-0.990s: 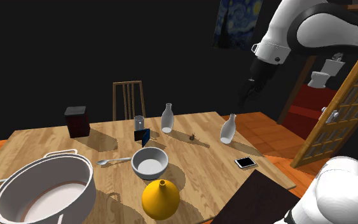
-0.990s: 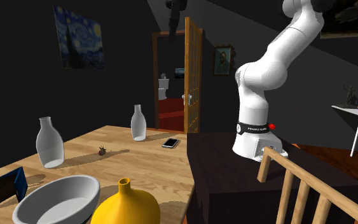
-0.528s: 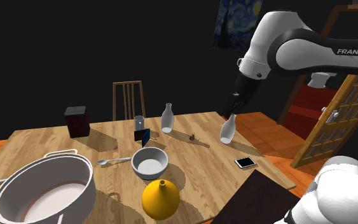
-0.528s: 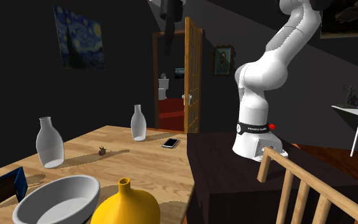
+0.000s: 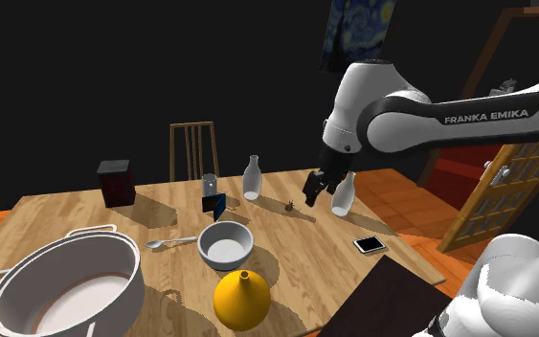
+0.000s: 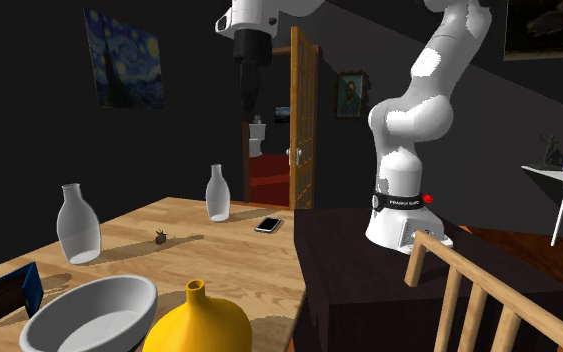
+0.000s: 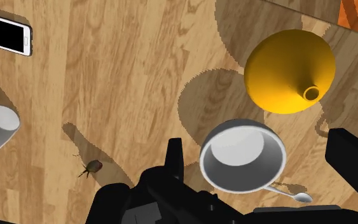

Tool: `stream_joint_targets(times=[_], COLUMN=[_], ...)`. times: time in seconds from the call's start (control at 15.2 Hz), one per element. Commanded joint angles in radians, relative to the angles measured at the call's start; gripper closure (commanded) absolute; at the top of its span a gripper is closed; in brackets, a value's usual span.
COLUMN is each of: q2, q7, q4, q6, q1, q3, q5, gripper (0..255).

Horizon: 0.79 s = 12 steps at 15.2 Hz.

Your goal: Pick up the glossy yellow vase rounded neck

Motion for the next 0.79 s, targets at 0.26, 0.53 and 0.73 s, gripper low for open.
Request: stream_joint_targets(times=[0.26,0.53,0.73], q2=[0.185,0.325,0.44], q7=[0.097,0.175,0.245], q4=[-0.008,0.015,0.047], q6=[0.173,0.273,0.34], q1=[0.011,0.013,0.014], q3=[0.084,0.138,0.173], q5=[-0.001,-0.029,-0.072], gripper=[0,0,0])
